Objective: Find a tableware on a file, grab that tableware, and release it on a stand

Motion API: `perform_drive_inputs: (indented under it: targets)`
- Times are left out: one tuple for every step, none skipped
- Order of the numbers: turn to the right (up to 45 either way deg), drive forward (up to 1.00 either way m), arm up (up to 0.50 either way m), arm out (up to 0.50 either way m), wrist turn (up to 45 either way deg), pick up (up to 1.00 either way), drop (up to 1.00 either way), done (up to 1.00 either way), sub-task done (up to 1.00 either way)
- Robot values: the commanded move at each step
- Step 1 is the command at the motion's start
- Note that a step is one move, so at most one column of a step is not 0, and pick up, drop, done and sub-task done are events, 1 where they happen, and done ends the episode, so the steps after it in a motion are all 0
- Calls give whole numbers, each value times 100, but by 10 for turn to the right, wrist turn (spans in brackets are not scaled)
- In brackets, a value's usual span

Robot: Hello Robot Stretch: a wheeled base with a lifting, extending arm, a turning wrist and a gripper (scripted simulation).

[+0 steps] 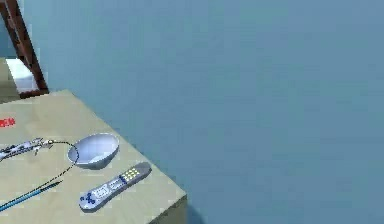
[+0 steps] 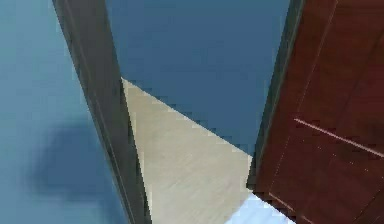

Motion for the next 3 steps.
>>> perform_drive_inputs:
  targets:
    - [-450,0,0,0,0,0,0,0,0]
    - [-450,0,0,0,0,0,0,0,0]
    - [-240,0,0,0,0,0,0,0,0]
